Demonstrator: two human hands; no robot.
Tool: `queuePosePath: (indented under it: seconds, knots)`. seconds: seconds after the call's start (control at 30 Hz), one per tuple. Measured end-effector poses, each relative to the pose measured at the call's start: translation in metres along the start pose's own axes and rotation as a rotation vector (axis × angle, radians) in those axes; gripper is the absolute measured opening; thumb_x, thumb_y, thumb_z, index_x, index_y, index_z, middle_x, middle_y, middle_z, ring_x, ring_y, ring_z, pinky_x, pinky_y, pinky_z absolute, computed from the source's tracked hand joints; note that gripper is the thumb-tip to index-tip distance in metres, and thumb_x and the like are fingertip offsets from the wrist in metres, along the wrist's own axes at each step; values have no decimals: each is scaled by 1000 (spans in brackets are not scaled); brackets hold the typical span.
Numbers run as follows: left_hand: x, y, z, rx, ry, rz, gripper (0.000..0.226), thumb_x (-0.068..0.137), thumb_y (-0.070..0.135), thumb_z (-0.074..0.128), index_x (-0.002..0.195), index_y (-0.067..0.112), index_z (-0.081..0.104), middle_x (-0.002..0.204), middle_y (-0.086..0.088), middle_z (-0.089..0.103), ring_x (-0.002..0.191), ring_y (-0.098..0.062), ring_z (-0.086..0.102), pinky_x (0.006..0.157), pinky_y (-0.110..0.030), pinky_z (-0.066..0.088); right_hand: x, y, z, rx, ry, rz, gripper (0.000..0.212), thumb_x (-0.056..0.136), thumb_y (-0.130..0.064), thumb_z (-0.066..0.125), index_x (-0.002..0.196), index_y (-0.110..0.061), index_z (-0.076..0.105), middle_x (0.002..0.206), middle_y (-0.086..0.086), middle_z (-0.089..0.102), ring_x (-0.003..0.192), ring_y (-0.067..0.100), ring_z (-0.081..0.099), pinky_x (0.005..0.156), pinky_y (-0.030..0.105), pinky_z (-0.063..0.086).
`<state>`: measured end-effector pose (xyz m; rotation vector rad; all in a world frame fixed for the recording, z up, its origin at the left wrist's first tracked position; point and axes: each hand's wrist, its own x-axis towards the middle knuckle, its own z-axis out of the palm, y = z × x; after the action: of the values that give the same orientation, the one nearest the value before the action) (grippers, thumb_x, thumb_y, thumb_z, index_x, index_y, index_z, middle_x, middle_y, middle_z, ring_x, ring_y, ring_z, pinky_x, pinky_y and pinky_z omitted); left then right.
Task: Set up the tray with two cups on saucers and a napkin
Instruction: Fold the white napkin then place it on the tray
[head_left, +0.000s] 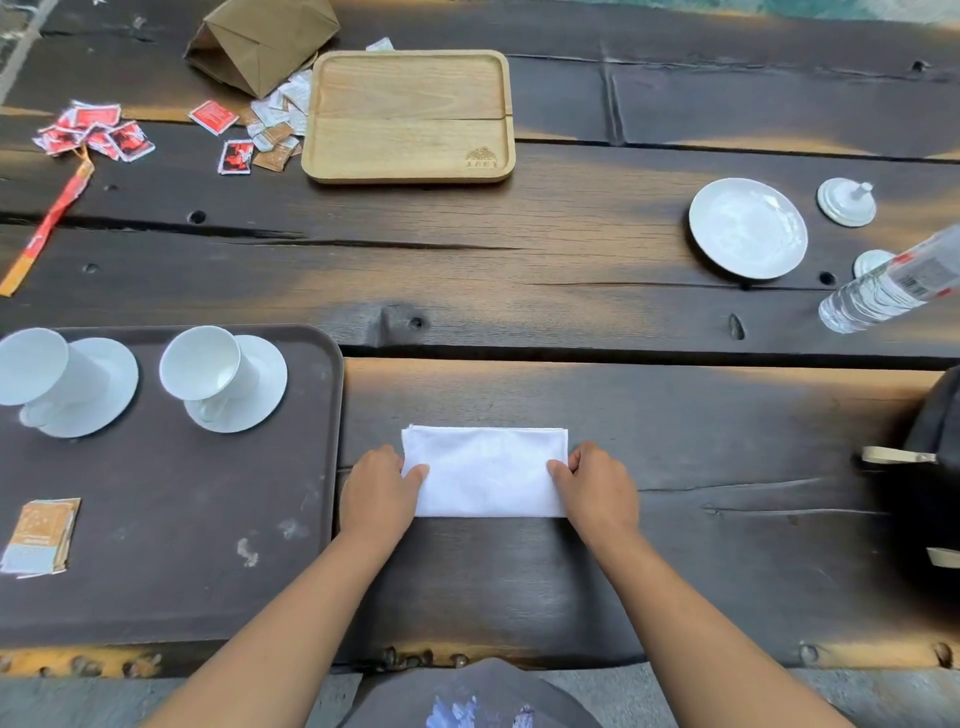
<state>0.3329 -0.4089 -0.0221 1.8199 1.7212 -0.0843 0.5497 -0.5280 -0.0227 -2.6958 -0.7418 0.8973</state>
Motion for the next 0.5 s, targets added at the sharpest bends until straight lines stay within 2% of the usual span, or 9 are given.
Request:
queuePosePath:
  seconds: [0.13, 0.23, 0.3, 0.43, 0.5]
  knots:
    - [1, 2, -5, -104, -52, -32, 43, 88, 29, 71, 63, 16, 39, 66, 0, 47, 61, -18, 43, 52, -32, 27, 0, 1, -4, 88, -26, 1, 27, 89, -31, 64, 71, -18, 48, 69, -4, 58, 68, 22, 54, 54, 31, 33]
    - [0, 6, -15, -371, -118, -121, 43, 86, 23, 74, 62, 17, 38, 62, 2, 42, 57, -16, 38, 54, -31, 26, -1, 2, -11, 291, -44, -11, 27, 86, -23, 67, 68, -16, 48, 64, -3, 55, 63, 19, 50, 57, 33, 36]
    - [-5, 9, -25, -560, -187, -161, 39, 88, 21, 72, 64, 16, 41, 65, 0, 46, 61, -16, 42, 58, -30, 28, -5, 1, -19, 413, -71, -15, 30, 87, -21, 68, 67, -16, 46, 63, -2, 51, 61, 19, 46, 57, 33, 35]
    - [-20, 18, -46, -871, -342, -171, 13, 93, 15, 66, 91, 8, 55, 90, -13, 60, 83, -23, 54, 75, -36, 37, -18, -3, -38, 719, -150, 30, 35, 91, -18, 66, 68, -18, 39, 65, -2, 40, 61, 16, 34, 56, 31, 27]
    - [-30, 25, -55, -982, -401, -175, 11, 95, 11, 63, 103, 6, 57, 100, -18, 64, 90, -27, 59, 79, -39, 42, -25, -5, -48, 862, -181, 69, 33, 93, -17, 64, 71, -18, 40, 73, 3, 42, 67, 19, 35, 58, 32, 27]
